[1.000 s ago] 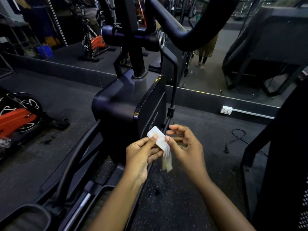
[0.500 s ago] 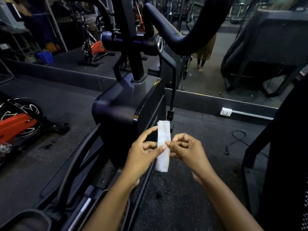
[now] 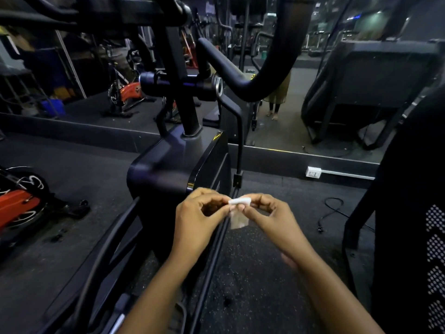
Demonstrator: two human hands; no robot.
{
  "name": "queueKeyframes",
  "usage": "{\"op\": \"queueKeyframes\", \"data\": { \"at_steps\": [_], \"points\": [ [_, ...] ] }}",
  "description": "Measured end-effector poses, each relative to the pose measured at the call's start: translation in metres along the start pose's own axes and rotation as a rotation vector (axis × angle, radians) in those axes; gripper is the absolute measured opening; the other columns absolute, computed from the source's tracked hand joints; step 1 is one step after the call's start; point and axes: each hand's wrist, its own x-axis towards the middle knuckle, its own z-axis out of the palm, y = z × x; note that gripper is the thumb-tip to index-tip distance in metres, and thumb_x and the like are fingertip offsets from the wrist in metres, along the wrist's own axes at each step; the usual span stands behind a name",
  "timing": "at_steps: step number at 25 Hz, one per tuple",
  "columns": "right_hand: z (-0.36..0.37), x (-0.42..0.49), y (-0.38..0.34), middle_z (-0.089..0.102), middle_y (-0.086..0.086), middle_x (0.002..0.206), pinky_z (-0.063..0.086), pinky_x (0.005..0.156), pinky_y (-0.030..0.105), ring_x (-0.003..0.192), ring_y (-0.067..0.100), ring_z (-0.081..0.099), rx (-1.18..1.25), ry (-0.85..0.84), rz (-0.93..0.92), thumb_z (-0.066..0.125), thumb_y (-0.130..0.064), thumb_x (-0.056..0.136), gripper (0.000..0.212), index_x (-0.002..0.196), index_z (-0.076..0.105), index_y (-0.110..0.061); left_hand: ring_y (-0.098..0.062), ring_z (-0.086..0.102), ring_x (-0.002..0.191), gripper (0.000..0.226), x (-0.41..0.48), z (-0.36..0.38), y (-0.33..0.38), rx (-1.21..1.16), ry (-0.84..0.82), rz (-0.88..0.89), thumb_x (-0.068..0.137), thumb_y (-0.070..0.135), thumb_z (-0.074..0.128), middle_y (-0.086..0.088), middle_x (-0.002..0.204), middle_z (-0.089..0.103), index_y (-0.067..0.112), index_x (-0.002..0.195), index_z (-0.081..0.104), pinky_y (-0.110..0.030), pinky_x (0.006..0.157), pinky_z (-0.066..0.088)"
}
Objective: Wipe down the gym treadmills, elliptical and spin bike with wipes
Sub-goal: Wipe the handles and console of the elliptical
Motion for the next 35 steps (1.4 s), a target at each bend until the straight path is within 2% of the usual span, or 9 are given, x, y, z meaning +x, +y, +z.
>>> {"op": "queueKeyframes", "data": {
  "at_steps": [3, 7, 10, 13, 18, 23, 27, 30, 35],
  "points": [
    [0.004, -0.008, -0.010, 0.071, 0.006, 0.097, 0.051, 0.085, 0.029, 0.092, 0.016, 0.066, 0.217, -0.051, 0.047, 0.060, -0.017, 0.088, 0.016, 0.102, 0.065, -0.012, -0.001, 0.065, 0.074, 0.016, 0.005, -0.001, 0.008, -0.286, -0.043, -0.185, 0.075, 0.003, 0.074, 0.004, 0.077, 0.069, 0.018, 0.075, 0.069, -0.014, 0.069, 0.051],
    [0.007, -0.022, -0.016, 0.072, 0.007, 0.093, 0.054, 0.077, 0.027, 0.085, 0.015, 0.068, 0.286, 0.028, 0.058, 0.065, -0.012, 0.084, 0.019, 0.102, 0.066, -0.013, -0.014, 0.068, 0.073, 0.011, -0.002, 0.003, 0.017, -0.564, -0.068, -0.349, 0.082, 0.000, 0.065, -0.003, 0.077, 0.071, 0.010, 0.086, 0.067, -0.022, 0.067, 0.056],
    [-0.001, -0.033, -0.020, 0.073, 0.000, 0.085, 0.052, 0.070, 0.022, 0.078, 0.009, 0.066, 0.320, 0.122, 0.057, 0.064, -0.012, 0.084, 0.012, 0.092, 0.070, -0.018, -0.017, 0.069, 0.082, 0.013, -0.013, -0.001, 0.027, -0.619, -0.048, -0.352, 0.088, 0.004, 0.058, -0.009, 0.089, 0.072, 0.009, 0.097, 0.066, -0.027, 0.079, 0.057],
    [-0.018, -0.039, -0.043, 0.073, -0.003, 0.081, 0.050, 0.062, 0.016, 0.073, 0.005, 0.066, 0.342, 0.147, -0.035, 0.062, -0.008, 0.084, 0.014, 0.092, 0.069, -0.018, -0.013, 0.066, 0.096, 0.016, -0.015, -0.013, 0.049, -0.538, 0.007, -0.251, 0.092, 0.011, 0.053, 0.001, 0.099, 0.071, 0.018, 0.098, 0.067, -0.027, 0.089, 0.053],
    [-0.054, -0.037, -0.102, 0.074, 0.001, 0.082, 0.049, 0.059, 0.015, 0.072, 0.006, 0.066, 0.294, 0.258, -0.268, 0.068, -0.008, 0.081, 0.014, 0.094, 0.068, -0.014, -0.006, 0.064, 0.099, 0.018, -0.006, -0.032, 0.103, -0.460, 0.026, -0.011, 0.092, 0.009, 0.053, 0.006, 0.102, 0.070, 0.020, 0.100, 0.066, -0.020, 0.093, 0.049],
    [-0.088, -0.047, -0.153, 0.073, 0.002, 0.087, 0.051, 0.071, 0.023, 0.081, 0.012, 0.066, 0.195, 0.359, -0.381, 0.067, -0.008, 0.083, 0.015, 0.086, 0.070, -0.022, -0.001, 0.060, 0.102, 0.019, 0.003, -0.038, 0.154, -0.442, -0.005, 0.125, 0.094, 0.011, 0.053, 0.007, 0.108, 0.066, 0.025, 0.104, 0.062, -0.007, 0.077, 0.047],
    [-0.107, -0.051, -0.187, 0.072, -0.003, 0.085, 0.050, 0.071, 0.024, 0.084, 0.013, 0.066, 0.132, 0.425, -0.443, 0.066, -0.010, 0.084, 0.018, 0.084, 0.069, -0.028, -0.009, 0.054, 0.114, 0.027, 0.024, -0.048, 0.187, -0.288, 0.059, 0.254, 0.093, 0.017, 0.056, 0.006, 0.120, 0.059, 0.025, 0.119, 0.055, -0.017, 0.092, 0.042],
    [-0.116, -0.042, -0.218, 0.071, -0.006, 0.082, 0.049, 0.069, 0.024, 0.082, 0.014, 0.065, 0.071, 0.452, -0.525, 0.066, -0.011, 0.084, 0.020, 0.082, 0.068, -0.032, -0.010, 0.045, 0.125, 0.045, 0.054, -0.054, 0.213, -0.154, 0.083, 0.386, 0.092, 0.025, 0.056, 0.016, 0.115, 0.055, 0.022, 0.136, 0.045, -0.033, 0.108, 0.035],
    [-0.128, -0.003, -0.275, 0.071, -0.007, 0.087, 0.055, 0.079, 0.034, 0.087, 0.014, 0.066, -0.055, 0.523, -0.661, 0.066, -0.015, 0.083, 0.022, 0.081, 0.066, -0.037, -0.013, 0.024, 0.138, 0.060, 0.125, -0.050, 0.253, 0.023, 0.143, 0.549, 0.092, 0.034, 0.056, 0.001, 0.149, 0.027, 0.021, 0.144, 0.030, -0.024, 0.109, 0.019]
  ]
}}
